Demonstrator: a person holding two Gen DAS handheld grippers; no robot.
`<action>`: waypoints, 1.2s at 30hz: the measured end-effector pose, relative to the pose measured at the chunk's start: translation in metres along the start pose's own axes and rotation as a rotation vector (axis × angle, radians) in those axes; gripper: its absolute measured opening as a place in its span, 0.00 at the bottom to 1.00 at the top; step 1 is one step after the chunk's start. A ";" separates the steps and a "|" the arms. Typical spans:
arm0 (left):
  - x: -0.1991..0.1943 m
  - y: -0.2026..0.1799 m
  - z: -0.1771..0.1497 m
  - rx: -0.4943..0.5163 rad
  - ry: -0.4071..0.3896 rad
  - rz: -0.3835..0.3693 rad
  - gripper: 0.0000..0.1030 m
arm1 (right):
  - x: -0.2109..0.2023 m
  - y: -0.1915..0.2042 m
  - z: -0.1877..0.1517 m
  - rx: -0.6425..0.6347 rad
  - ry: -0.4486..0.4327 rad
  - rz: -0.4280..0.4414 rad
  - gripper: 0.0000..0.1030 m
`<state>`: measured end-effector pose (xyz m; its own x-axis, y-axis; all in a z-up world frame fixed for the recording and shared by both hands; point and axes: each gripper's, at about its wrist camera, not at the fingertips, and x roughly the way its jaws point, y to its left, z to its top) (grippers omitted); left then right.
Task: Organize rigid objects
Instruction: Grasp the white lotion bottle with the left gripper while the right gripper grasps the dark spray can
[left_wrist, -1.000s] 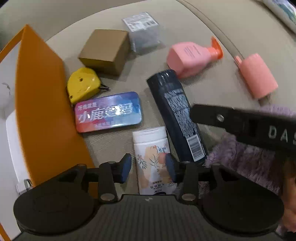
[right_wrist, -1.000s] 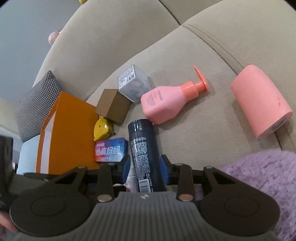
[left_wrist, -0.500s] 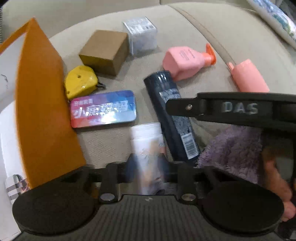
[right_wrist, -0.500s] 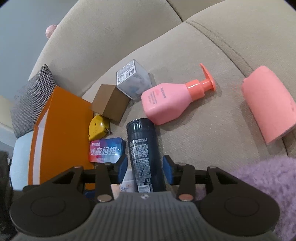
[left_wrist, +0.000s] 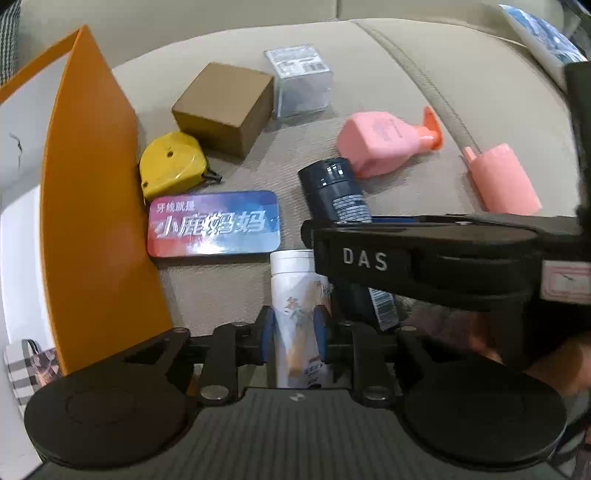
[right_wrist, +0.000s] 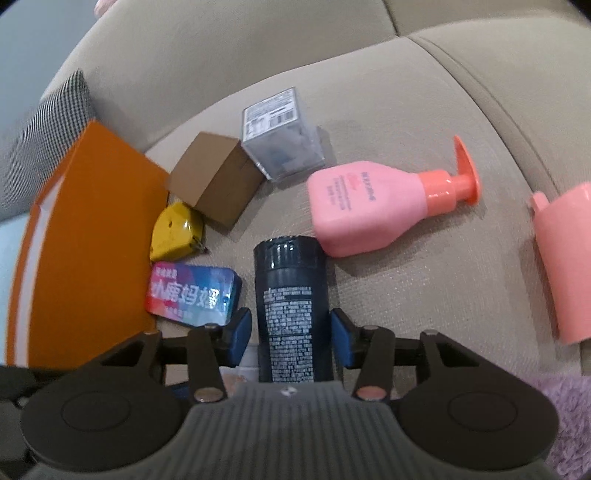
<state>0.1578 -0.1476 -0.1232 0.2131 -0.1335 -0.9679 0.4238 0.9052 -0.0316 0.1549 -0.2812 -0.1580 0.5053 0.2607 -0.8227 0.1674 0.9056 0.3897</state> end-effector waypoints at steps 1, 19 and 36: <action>0.001 0.001 -0.001 -0.008 -0.004 -0.001 0.28 | 0.001 0.001 0.000 -0.006 0.001 -0.005 0.48; -0.055 0.024 -0.030 -0.118 -0.194 -0.144 0.15 | -0.053 0.013 -0.017 -0.065 -0.145 -0.064 0.42; -0.061 0.026 -0.054 -0.006 -0.187 -0.242 0.09 | -0.090 0.029 -0.034 -0.066 -0.184 -0.112 0.40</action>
<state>0.1079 -0.0945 -0.0789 0.2653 -0.4173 -0.8692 0.4766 0.8404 -0.2580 0.0858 -0.2674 -0.0865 0.6338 0.0973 -0.7673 0.1787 0.9468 0.2677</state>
